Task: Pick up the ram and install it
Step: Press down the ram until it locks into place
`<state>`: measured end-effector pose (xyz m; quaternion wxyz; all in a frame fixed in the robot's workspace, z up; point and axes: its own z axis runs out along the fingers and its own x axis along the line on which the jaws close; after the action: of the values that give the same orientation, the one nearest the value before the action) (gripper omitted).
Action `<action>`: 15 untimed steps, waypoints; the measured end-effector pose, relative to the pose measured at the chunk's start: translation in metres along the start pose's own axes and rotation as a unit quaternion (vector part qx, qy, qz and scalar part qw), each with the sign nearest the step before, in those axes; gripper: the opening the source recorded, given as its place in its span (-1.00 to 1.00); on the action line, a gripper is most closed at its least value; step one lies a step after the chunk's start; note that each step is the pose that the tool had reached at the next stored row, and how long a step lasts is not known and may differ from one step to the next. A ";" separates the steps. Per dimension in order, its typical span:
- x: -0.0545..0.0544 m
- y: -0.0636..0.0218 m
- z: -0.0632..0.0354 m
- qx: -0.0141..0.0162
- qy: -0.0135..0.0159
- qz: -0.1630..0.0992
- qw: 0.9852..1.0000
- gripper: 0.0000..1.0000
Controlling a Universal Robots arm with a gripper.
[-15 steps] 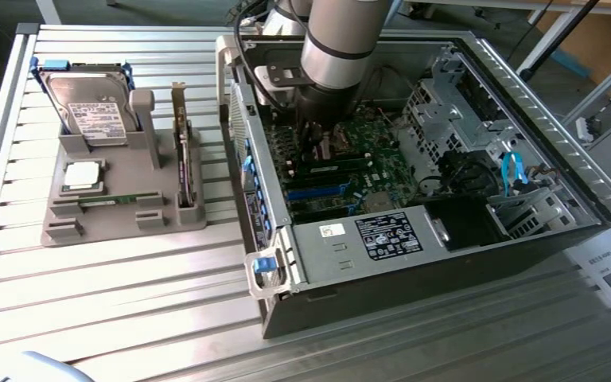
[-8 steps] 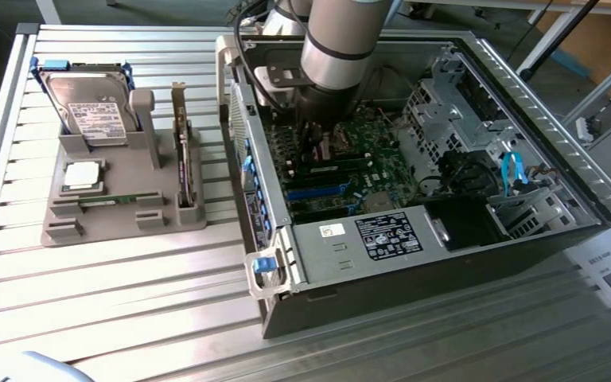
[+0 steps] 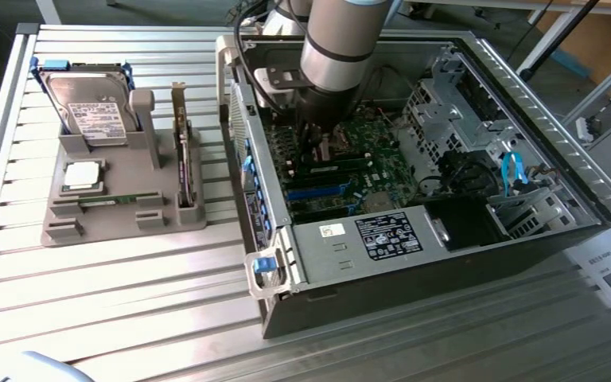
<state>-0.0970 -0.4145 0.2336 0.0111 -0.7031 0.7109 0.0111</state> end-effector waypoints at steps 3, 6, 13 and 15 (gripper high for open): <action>0.000 0.0000 0.0003 0.000 0.000 0.000 1.000 -0.80; 0.000 0.0000 0.0006 0.000 0.000 0.000 1.000 -0.80; 0.000 0.0000 0.0023 0.000 0.000 0.000 1.000 -0.80; 0.000 0.0000 0.0028 0.000 0.000 0.000 1.000 -0.80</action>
<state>-0.0970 -0.4146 0.2308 0.0111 -0.7031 0.7109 0.0110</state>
